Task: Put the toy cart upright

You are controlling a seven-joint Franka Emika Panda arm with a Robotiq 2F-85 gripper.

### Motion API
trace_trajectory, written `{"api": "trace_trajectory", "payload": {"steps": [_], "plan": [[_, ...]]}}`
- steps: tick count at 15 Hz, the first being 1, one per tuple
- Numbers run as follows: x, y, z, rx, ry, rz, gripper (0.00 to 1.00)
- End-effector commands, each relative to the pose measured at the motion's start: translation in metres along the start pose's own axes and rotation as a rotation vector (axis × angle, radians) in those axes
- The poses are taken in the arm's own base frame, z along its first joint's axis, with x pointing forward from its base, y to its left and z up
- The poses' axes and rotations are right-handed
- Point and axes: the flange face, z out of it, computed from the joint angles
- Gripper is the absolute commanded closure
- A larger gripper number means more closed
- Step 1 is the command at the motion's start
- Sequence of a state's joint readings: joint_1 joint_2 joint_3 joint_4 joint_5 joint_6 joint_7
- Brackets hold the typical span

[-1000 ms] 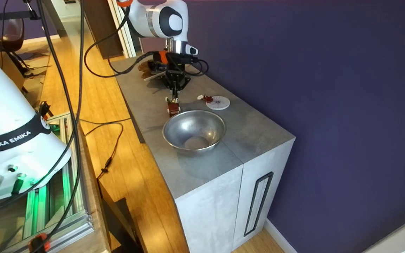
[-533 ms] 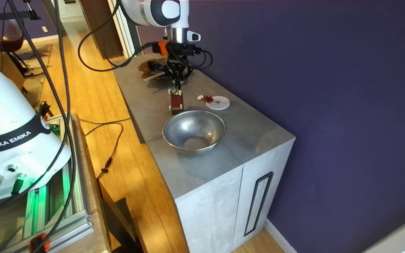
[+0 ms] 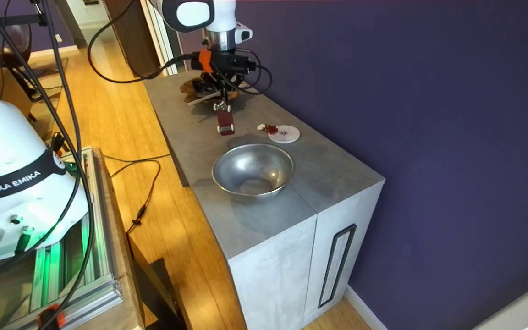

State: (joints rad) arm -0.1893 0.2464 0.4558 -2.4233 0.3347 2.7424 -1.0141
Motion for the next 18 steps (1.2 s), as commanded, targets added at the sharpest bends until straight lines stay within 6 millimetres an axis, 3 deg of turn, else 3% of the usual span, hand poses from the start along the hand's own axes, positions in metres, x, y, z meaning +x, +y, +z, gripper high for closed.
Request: {"api": "trace_trajectory", "payload": {"steps": [1,5,13,14,17,18], "plan": [[0.004,-0.015,-0.009,0.019,0.143,-0.073,0.98],[0.004,-0.018,-0.016,0.077,0.296,-0.118,0.98],[-0.038,-0.014,-0.002,0.178,0.505,-0.211,0.98],[-0.03,-0.01,-0.008,0.147,0.458,-0.184,0.92],[-0.038,-0.008,-0.004,0.17,0.493,-0.207,0.92],[-0.038,-0.008,-0.003,0.172,0.495,-0.209,0.98]]}}
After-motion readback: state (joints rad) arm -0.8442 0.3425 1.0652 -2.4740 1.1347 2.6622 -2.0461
